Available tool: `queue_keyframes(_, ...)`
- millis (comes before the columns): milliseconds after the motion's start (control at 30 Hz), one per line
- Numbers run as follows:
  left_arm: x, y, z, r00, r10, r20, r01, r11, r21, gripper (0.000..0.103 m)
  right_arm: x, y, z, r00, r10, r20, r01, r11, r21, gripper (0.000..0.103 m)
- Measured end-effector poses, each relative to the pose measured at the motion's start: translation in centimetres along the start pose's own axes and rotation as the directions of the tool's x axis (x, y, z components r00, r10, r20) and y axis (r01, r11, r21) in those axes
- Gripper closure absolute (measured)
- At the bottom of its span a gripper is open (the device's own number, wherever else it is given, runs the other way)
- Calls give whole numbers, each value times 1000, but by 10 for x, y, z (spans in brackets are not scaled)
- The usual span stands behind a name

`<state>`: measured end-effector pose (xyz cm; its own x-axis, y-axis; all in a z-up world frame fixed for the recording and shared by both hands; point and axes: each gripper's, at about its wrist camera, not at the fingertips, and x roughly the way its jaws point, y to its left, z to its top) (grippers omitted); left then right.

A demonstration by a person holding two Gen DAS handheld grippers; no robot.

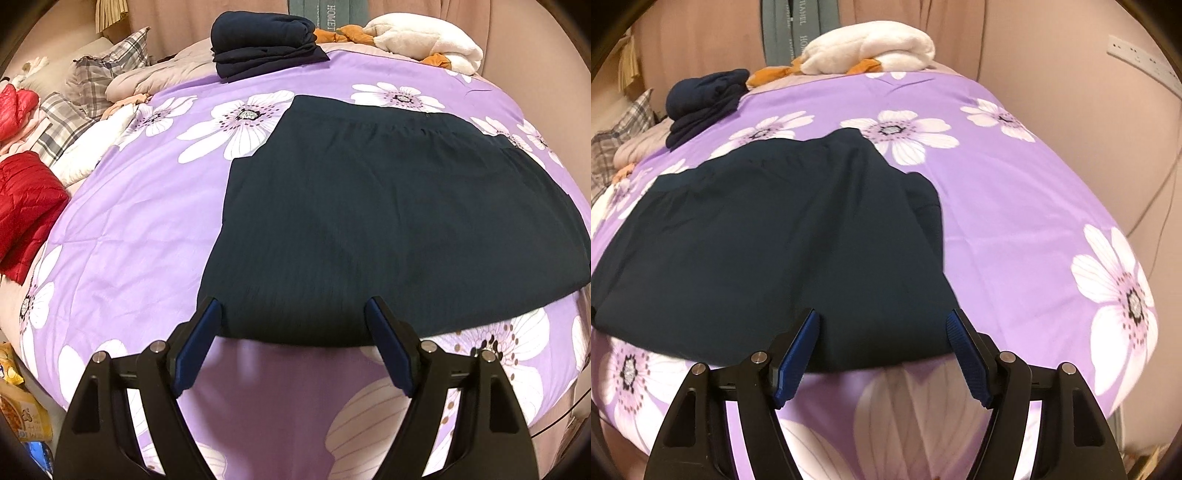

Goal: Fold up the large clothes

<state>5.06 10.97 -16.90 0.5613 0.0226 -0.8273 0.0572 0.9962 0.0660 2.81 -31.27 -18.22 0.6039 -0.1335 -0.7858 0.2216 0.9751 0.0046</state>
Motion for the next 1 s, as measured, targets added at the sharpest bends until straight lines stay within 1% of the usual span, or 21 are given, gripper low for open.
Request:
queue_keyframes(200,-3,4,-8,1000,10,-18,-10,1000,-1,22,-10,1,-4,1000,-20,9,20,1000,-17,32)
queue_keyframes(400,-9,7,-11,999,17,-30,-17,1000,-14,22,-21,14,-3,1000,-7,29,8,999,-53,32)
queue_keyframes(533,-16,7,-8,999,27,-23,-27,1000,-4,22,-26,27,-1,999,8,32,-5,996,-84,32)
queue_keyframes(633,-24,4,-4,999,34,-10,-34,999,-2,17,-29,37,1,999,20,29,-17,995,-103,32)
queue_keyframes(700,-30,1,-1,1000,28,-1,-28,1000,2,8,-31,45,3,999,34,24,-31,993,-115,32)
queue_keyframes(767,-37,-4,2,1000,21,5,-21,1000,12,5,-34,53,5,998,56,20,-53,991,-125,31)
queue_keyframes(833,-45,-9,5,1000,18,18,-19,1000,24,4,-38,62,8,997,80,13,-78,987,-140,26)
queue_keyframes(1000,-57,-19,13,1000,-7,24,7,999,37,1,-50,78,14,991,136,18,-130,975,-182,24)
